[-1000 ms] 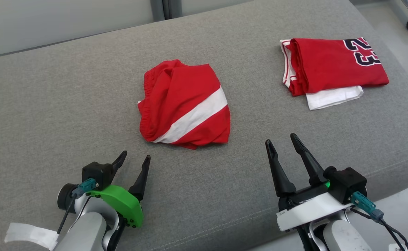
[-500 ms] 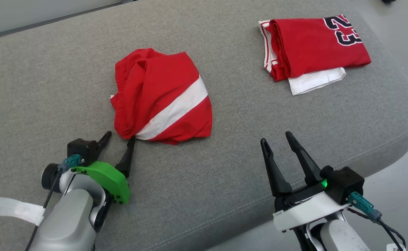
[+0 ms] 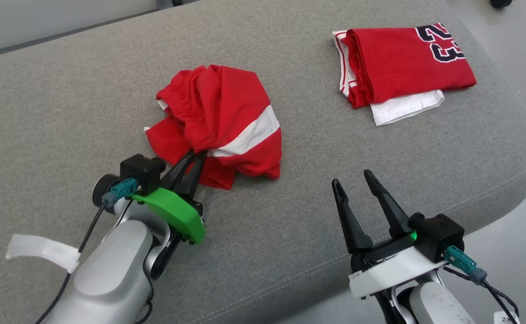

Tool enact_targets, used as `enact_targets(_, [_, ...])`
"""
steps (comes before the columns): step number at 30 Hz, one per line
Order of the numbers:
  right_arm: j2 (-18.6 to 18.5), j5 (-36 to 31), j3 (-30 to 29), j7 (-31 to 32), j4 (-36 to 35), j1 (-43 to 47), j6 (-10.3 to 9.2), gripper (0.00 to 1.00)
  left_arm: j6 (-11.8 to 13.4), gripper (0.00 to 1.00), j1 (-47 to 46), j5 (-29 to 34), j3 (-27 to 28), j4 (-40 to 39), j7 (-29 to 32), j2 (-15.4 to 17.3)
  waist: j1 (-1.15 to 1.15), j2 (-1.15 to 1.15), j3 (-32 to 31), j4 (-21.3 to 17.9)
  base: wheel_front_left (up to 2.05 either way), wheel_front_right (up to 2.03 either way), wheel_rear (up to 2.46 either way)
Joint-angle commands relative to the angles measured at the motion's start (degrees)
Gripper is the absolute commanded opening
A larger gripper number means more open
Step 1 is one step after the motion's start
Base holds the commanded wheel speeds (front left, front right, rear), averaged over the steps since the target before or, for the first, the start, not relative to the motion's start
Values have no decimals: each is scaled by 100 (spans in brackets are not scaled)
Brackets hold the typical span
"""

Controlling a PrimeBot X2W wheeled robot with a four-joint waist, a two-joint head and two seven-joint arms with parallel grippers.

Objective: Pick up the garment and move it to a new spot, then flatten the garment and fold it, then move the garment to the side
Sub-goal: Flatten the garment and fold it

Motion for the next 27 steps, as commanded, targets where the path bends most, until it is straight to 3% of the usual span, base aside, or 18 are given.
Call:
enact_targets(1, [-8, 24, 5, -24, 42, -5, -7, 100, 0, 0, -263, -183, -78, -108, -22, -72, 0, 0, -147, -28, 0, 0, 0])
enact_targets(7, [-8, 66, 58, -24, 148, 56, -7, 100, 0, 0, -952, -376, -157, -320, 132, -429, 0, 0, -392, -141, 0, 0, 0])
enact_targets(12, [-10, 105, 156, -24, 230, 66, -7, 100, 155, 0, -1767, -301, -125, -314, 262, -814, 0, 0, -570, -380, 0, 0, 0])
enact_targets(17, [-9, 110, 146, -24, 258, 99, -7, 100, 310, 0, -2423, -184, -64, -40, 192, -981, 0, 0, -593, -554, 0, 0, 0])
enact_targets(23, [-6, 52, 16, -24, 221, 172, -7, 100, 602, 0, -2273, -175, -72, 842, 449, -813, 0, 0, -501, -381, 0, 0, 0])
enact_targets(27, [-6, 14, -87, -24, 221, 226, -7, 100, 614, 0, -1809, -349, -48, 1353, 682, -610, 0, 0, -486, -78, 0, 0, 0])
